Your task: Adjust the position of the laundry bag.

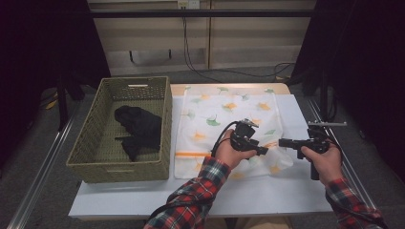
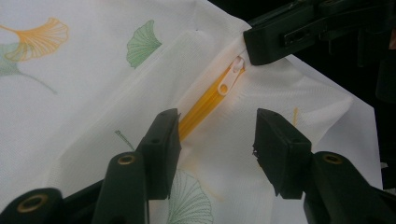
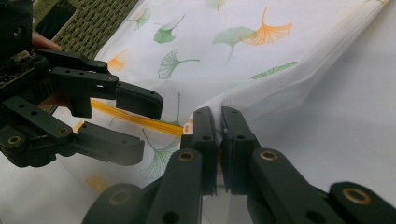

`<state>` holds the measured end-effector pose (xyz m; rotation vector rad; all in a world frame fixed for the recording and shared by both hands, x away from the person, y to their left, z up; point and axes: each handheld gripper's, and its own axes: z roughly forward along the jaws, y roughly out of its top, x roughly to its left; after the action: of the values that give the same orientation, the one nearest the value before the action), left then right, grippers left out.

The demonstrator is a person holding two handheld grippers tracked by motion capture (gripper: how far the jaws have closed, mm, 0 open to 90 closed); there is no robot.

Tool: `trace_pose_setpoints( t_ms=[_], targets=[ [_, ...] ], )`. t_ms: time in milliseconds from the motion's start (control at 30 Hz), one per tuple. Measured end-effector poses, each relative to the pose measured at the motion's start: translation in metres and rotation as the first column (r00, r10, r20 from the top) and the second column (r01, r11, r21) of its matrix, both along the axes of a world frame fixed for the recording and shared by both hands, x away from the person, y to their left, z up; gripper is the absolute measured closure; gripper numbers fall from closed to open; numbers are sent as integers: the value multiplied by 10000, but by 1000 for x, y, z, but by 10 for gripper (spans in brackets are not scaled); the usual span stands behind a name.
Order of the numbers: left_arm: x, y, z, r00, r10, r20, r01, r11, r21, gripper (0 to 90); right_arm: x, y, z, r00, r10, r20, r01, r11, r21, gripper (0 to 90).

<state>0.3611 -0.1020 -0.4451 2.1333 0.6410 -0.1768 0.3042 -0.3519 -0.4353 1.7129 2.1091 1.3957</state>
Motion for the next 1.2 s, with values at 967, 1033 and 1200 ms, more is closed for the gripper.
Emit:
trace_pose_setpoints(
  t_ms=[967,1033,1200],
  targets=[
    [-1,-17,-2,9990,-211,-385,207,9997,-104,823,0,6,1,9999,92,45,-92,10000,-27,856],
    [-1,-17,-2,9989,-204,-414,200,9998,-93,830,0,6,1,9999,101,58,-101,9999,-18,856],
    [0,-20,-2,9984,-193,-540,185,9997,-156,842,-1,7,1,9999,102,63,-102,9999,-4,856]
  ],
)
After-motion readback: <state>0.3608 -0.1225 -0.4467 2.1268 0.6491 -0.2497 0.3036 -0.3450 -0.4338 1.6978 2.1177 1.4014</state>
